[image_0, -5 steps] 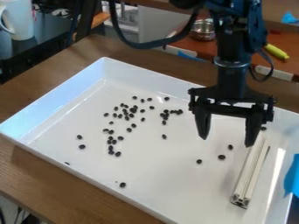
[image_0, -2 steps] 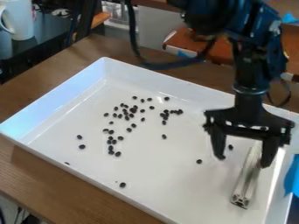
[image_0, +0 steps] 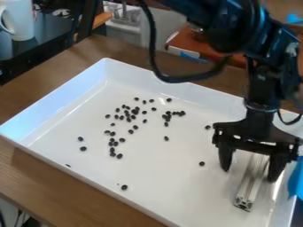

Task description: Sweep into pile

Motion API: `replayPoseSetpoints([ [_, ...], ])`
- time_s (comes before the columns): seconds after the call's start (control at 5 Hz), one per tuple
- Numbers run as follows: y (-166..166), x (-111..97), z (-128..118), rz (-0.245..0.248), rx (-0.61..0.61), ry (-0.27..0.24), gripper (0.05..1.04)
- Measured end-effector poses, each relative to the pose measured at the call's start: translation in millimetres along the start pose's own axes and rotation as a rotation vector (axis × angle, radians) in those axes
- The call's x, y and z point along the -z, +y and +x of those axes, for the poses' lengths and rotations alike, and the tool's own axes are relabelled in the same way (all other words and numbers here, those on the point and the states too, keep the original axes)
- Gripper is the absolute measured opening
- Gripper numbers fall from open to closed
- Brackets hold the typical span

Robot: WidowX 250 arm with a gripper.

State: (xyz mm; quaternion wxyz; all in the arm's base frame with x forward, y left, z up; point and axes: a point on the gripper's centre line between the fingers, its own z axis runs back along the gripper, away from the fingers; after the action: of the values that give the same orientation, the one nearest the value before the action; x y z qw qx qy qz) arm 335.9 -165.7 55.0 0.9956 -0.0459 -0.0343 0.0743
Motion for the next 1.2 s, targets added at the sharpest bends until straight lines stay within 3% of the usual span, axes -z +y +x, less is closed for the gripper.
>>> replayPoseSetpoints([
  [0.4, 0.8, 1.8, 9.8, 0.002, 0.019, -0.066, 0.398],
  [0.8, 46.3, -0.7, 16.3, 0.025, 0.015, -0.099, 0.38],
  [1.2, 98.3, -3.7, 24.7, 0.069, 0.117, -0.203, 0.38],
])
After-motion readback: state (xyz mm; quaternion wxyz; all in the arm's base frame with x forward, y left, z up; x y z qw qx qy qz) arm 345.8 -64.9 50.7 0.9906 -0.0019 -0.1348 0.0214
